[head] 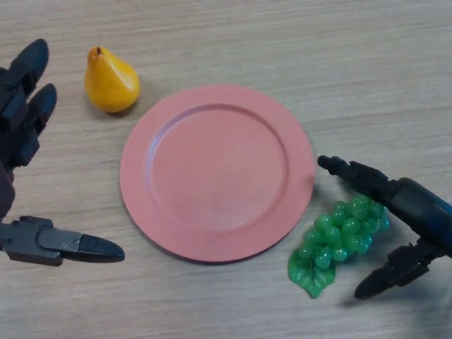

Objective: Pick up the green grapes and place it on the plate

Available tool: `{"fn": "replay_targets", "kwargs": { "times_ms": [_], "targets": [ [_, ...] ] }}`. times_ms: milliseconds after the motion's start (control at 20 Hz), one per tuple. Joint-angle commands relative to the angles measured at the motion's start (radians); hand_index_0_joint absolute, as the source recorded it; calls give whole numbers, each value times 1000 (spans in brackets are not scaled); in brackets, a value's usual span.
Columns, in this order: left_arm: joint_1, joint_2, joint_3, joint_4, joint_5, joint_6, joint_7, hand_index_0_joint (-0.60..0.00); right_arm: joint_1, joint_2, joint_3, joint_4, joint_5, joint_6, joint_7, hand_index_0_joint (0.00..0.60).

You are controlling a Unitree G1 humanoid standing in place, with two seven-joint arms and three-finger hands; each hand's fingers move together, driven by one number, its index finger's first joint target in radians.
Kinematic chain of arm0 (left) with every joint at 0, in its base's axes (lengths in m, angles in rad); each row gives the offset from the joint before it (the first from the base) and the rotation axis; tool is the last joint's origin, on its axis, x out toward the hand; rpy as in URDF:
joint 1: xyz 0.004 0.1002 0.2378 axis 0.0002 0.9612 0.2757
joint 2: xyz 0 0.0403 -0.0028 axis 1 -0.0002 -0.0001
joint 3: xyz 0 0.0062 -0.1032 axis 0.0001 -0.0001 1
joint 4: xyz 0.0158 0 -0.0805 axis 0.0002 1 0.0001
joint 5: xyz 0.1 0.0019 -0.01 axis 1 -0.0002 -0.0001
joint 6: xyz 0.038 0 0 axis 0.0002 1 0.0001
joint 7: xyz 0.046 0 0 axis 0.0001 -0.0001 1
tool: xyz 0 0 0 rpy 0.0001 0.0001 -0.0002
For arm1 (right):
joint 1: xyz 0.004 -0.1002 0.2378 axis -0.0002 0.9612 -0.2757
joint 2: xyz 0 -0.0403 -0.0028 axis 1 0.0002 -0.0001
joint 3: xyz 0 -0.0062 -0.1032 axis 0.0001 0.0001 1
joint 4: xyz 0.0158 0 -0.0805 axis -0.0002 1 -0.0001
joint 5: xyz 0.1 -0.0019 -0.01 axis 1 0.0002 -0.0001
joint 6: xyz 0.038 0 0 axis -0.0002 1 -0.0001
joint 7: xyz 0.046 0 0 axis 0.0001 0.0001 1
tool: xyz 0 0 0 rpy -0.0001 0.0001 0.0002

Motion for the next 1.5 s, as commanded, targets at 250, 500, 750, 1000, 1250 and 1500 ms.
{"fn": "replay_targets", "kwargs": {
  "times_ms": [250,500,750,1000,1250,1500],
  "targets": [
    [-1,34,96,-22,-46,-114,-10,0,-13,-9,-45,-31,248,-28,17,600],
    [-2,32,75,-15,-27,-98,-3,0,3,-27,-84,-87,311,105,75,600],
    [-30,40,56,-23,-47,-55,32,0,-21,-71,-157,-355,501,650,130,600],
    [-43,47,54,-21,-61,-65,45,0,-113,-75,-158,-529,642,840,44,600],
    [-60,53,28,-21,-63,-47,65,0,-265,0,-4,-492,577,664,-61,600],
    [-58,53,42,-10,-83,-58,62,0,-377,130,114,-341,388,434,-148,600]
  ]
}}
